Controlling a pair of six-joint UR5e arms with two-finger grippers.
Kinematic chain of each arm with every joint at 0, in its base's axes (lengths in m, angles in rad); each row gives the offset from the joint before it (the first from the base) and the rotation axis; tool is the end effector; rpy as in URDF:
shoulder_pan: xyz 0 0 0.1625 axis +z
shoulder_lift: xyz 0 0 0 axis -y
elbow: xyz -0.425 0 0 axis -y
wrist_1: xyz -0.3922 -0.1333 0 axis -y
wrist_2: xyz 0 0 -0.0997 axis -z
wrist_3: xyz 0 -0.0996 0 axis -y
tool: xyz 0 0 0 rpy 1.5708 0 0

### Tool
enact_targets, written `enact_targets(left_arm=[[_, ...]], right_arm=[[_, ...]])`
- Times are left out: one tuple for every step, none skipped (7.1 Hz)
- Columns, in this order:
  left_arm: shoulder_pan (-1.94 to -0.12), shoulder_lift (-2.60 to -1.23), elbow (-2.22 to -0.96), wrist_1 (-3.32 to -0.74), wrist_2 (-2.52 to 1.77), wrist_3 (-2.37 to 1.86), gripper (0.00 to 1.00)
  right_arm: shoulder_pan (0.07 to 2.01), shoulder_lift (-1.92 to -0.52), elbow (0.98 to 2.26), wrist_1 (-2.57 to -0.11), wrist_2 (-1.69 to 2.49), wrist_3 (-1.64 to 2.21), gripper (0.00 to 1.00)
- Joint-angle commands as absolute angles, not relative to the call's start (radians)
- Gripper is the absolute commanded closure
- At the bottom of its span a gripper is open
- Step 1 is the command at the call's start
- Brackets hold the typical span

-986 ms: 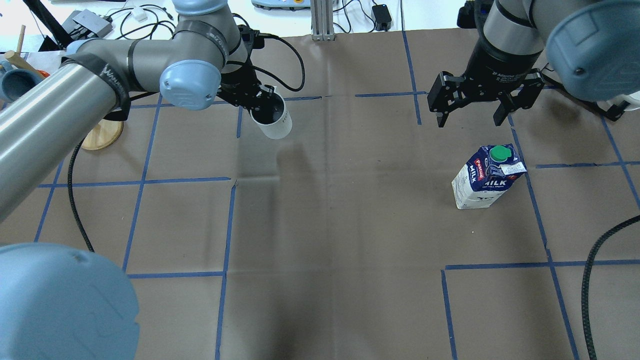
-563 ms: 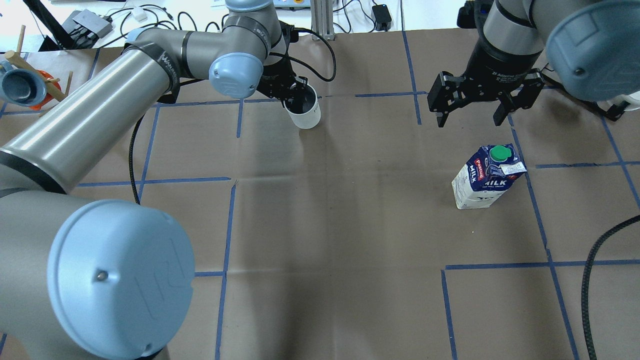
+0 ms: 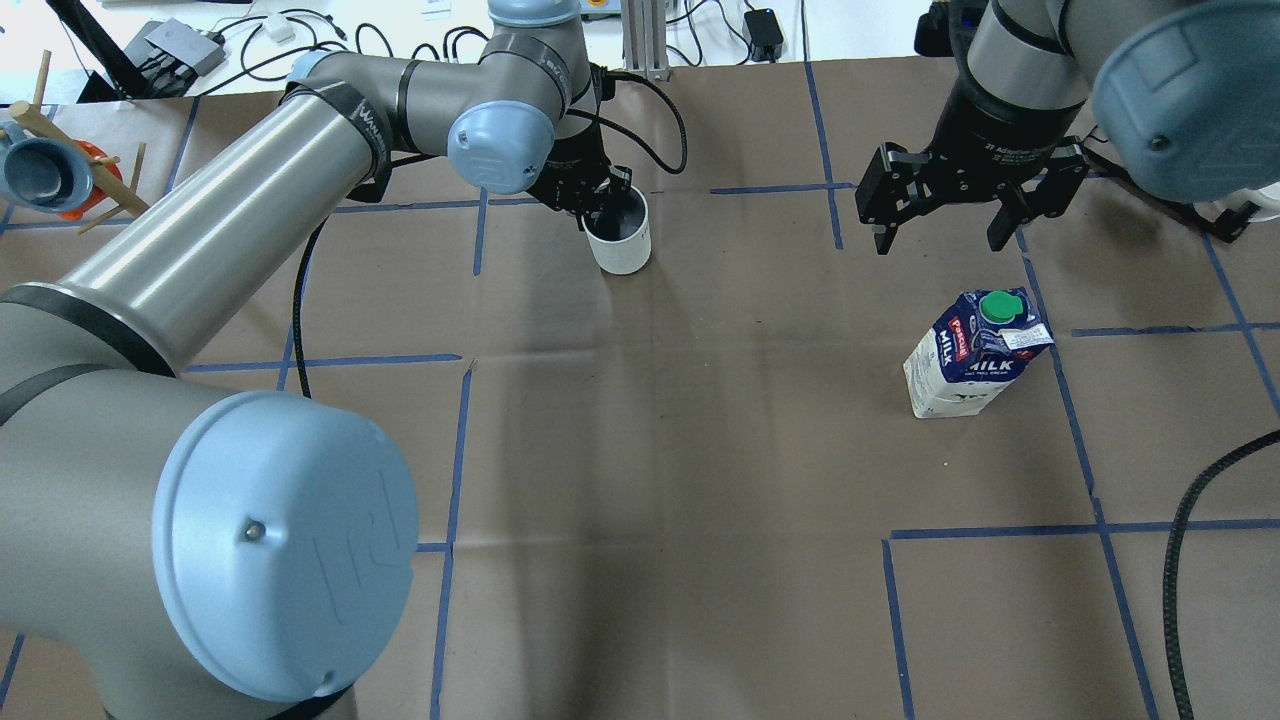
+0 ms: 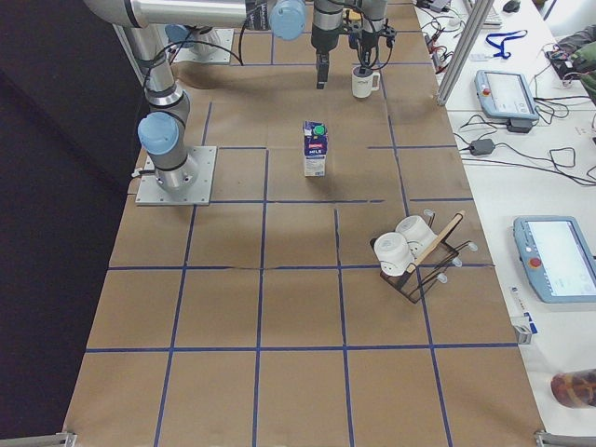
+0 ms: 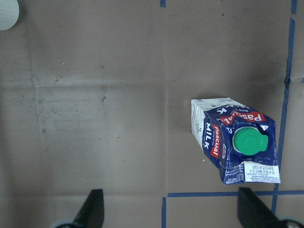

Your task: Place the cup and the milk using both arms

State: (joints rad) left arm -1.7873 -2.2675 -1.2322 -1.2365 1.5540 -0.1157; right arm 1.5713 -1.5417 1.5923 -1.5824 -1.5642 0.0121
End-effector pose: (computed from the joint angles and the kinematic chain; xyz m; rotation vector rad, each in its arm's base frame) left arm -0.2902 -0.6911 0.2491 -0.1573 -3.1247 -0.0411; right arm 0.1342 -0.4997 0.4641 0.0184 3.1346 0.0612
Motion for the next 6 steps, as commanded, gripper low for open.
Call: enact_targets(left_arm=[[-1.787, -2.27, -1.23, -1.255, 1.562, -0.117, 0.95], [-1.787, -2.27, -1.229, -1.255, 1.562, -0.118, 0.95], [-1.787, -2.27, -1.23, -1.255, 1.56, -0.12, 0.95], [-1.787, -2.272, -1.233, -1.255, 1.556, -0.12, 0.9], [-1.787, -2.275, -1.233, -1.255, 1.552, -0.12, 0.88], [-1.787, -2.275, -1.232, -1.255, 1.555, -0.12, 0.88]], right_arm=[[1.571, -1.542, 1.594, -1.582, -1.565, 0.009, 0.0], [1.571, -1.542, 1.594, -1.582, -1.565, 0.009, 0.0], [1.572, -1.542, 1.594, -1.582, -1.565, 0.009, 0.0], [1.571, -1.542, 1.594, -1.582, -1.565, 0.009, 0.0], [1.571, -1.543, 1.594, -1.582, -1.565, 0.009, 0.0], [1.571, -1.542, 1.594, -1.582, -1.563, 0.009, 0.0]])
